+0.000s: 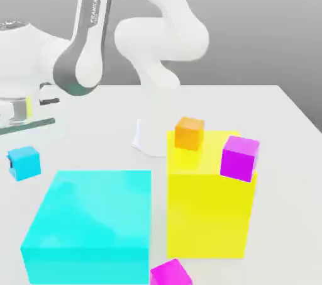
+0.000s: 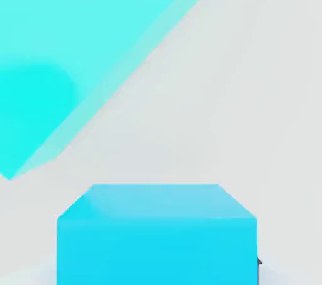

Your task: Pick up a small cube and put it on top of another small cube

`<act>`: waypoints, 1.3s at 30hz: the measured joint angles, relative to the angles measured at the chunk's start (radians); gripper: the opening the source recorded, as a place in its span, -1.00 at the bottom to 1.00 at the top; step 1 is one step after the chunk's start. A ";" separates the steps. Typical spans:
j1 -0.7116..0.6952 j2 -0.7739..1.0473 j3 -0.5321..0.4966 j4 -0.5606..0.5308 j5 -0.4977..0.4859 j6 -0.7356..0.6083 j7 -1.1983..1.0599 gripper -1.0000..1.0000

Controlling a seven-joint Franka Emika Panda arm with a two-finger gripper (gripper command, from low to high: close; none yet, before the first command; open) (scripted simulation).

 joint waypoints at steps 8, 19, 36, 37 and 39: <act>0.098 0.041 0.044 0.138 0.061 -0.053 -0.369 -1.00; 0.201 0.107 0.129 0.308 0.112 -0.128 -0.831 -1.00; 0.315 0.197 0.331 0.436 0.105 -0.237 -1.391 -1.00; 0.327 0.198 0.346 0.418 0.105 -0.242 -1.407 -1.00; 0.349 0.201 0.377 0.380 0.105 -0.251 -1.438 -1.00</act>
